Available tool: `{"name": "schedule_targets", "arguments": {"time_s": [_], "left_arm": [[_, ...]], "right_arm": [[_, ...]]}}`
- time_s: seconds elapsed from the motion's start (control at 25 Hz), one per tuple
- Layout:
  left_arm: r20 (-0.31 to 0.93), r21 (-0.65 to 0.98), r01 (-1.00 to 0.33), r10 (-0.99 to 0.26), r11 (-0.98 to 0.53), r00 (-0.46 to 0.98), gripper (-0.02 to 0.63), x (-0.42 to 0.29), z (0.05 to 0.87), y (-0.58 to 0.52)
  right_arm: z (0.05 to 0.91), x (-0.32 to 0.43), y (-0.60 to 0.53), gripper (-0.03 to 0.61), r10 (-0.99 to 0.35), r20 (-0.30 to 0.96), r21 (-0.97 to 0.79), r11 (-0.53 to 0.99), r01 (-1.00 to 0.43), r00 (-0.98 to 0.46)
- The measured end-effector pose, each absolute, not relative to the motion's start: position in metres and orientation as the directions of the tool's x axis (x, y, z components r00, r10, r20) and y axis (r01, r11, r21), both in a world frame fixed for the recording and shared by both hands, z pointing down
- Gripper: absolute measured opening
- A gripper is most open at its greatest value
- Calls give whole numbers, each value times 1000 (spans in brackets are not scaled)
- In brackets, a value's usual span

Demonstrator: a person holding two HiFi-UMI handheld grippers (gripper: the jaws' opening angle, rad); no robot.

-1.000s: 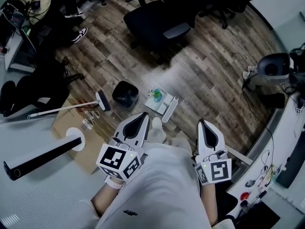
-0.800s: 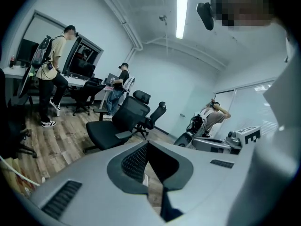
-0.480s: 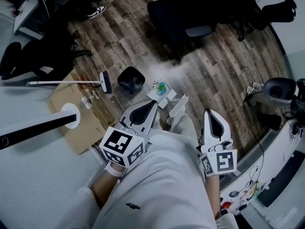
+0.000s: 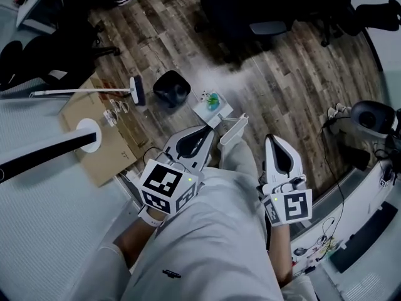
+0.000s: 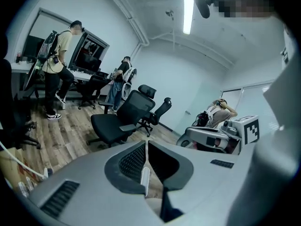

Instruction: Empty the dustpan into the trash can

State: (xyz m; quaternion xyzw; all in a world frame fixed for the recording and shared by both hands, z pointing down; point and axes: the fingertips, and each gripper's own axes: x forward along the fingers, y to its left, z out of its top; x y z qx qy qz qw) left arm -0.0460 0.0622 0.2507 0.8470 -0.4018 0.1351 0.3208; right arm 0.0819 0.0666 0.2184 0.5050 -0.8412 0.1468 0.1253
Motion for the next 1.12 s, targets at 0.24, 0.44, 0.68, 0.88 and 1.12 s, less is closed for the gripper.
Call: {"name": "schedule_targets", "arguments": {"time_s": [0.24,0.44,0.68,0.88,1.12], "left_arm": [[511,429,-768,-574,-475,640,8,-32,267,61],[525,414,-757,-547,-505,652,8,-19,279,62],[547,423,-740,-504,-523,668,55,-3,298,61],[570,419,-736,-477,-532,669,93,6,315,60],[605,412,-740,-447,-531,658,132,15,338,61]], "right_arm": [[228,90,55,11,-801,366,-117,465,-878,-473],[239,104,50,11,-811,376,-134,432,-892,-449],[252,105,45,11,-801,385,-155,434,-887,-459],[265,103,40,11,-787,393,-168,448,-878,-476],[282,109,34,11,-776,403,-183,451,-874,-485]]}}
